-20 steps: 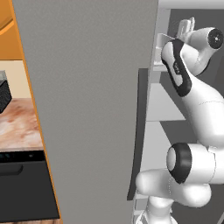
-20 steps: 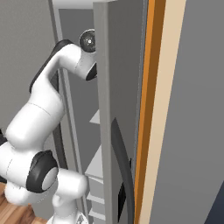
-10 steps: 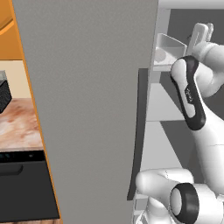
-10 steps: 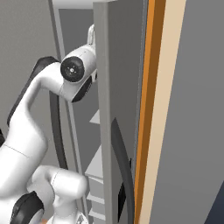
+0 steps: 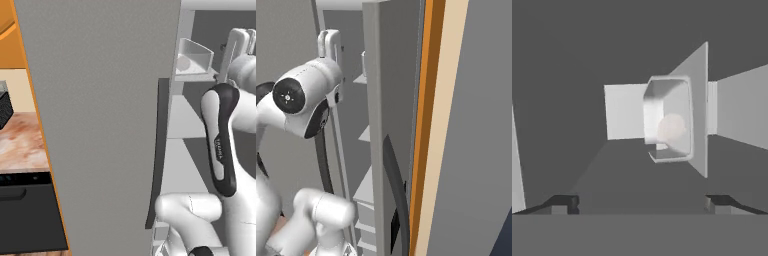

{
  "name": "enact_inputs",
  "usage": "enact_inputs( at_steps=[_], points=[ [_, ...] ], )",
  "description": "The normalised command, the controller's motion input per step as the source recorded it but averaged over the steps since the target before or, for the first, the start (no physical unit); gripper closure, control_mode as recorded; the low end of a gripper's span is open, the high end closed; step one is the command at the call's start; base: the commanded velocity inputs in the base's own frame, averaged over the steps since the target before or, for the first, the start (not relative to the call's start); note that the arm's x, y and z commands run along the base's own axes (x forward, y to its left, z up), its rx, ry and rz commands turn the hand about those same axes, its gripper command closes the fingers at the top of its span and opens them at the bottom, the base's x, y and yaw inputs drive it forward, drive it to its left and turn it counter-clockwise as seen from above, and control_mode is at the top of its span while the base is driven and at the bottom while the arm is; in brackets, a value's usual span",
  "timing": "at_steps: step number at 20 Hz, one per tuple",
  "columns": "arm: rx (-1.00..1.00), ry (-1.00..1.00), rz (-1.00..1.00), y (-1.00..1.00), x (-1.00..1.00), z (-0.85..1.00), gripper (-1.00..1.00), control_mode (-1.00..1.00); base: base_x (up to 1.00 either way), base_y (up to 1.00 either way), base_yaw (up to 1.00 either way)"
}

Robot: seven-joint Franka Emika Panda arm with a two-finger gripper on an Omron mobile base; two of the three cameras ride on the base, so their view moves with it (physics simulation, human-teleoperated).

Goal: Take the squash and onion out of the freezer and place them in the tupperware container on the counter. Then put the tupperware containing the vegetables back in the freezer.

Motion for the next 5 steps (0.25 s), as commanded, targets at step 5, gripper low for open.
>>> enact_inputs(
  at_steps=[5],
  points=[
    [-0.07, 0.1, 0.0, 0.56, -1.0, 0.0, -1.0, -1.0, 0.0, 0.0, 0.0]
  ],
)
